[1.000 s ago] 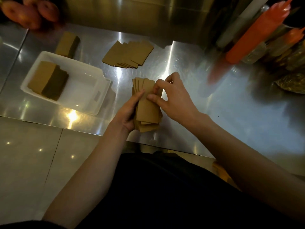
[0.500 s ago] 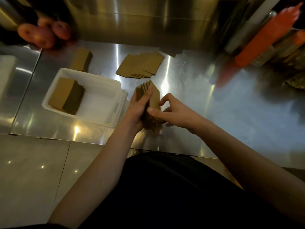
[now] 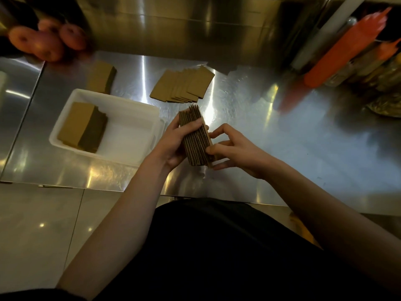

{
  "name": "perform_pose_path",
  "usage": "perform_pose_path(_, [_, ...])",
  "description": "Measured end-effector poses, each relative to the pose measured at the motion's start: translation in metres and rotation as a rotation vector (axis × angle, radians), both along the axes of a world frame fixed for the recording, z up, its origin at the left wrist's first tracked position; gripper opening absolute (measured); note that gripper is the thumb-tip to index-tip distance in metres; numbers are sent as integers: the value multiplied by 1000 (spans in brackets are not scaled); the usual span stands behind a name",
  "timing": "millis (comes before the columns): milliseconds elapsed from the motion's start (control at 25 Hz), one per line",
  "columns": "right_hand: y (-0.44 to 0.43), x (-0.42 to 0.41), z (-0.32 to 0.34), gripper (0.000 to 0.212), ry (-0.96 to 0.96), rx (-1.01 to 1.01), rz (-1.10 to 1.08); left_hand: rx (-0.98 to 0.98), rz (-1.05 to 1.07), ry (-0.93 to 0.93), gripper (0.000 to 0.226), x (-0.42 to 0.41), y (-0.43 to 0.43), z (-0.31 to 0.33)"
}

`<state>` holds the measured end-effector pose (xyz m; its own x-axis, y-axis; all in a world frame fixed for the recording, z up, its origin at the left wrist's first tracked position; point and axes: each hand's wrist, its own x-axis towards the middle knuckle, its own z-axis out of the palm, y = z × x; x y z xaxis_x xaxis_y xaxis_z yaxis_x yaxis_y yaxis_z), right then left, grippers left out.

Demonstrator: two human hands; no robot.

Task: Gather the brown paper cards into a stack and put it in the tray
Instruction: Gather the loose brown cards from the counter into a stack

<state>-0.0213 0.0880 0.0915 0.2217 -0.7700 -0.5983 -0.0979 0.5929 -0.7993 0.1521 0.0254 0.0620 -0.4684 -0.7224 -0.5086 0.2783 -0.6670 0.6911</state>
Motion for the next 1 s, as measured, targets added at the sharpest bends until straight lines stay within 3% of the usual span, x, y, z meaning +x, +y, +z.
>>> perform_pose_path(120, [5, -2, -3, 46, -31, 53, -7, 14, 97, -33, 34, -5, 1, -2])
perform_pose_path(240, [7, -3, -6, 50, -46, 59, -19, -6, 140, -59, 43, -9, 5, -7])
perform_pose_path(560, [0, -3, -4, 44, 24, -13, 25, -48, 83, -32, 60, -8, 9, -13])
perform_pose_path(800, [-2, 0, -3, 46, 98, -51, 55, 10, 125, 18, 45, -6, 4, -16])
perform_pose_path(1000, [-9, 4, -6, 61, 128, -14, -5, -9, 173, 69, 41, -14, -1, -18])
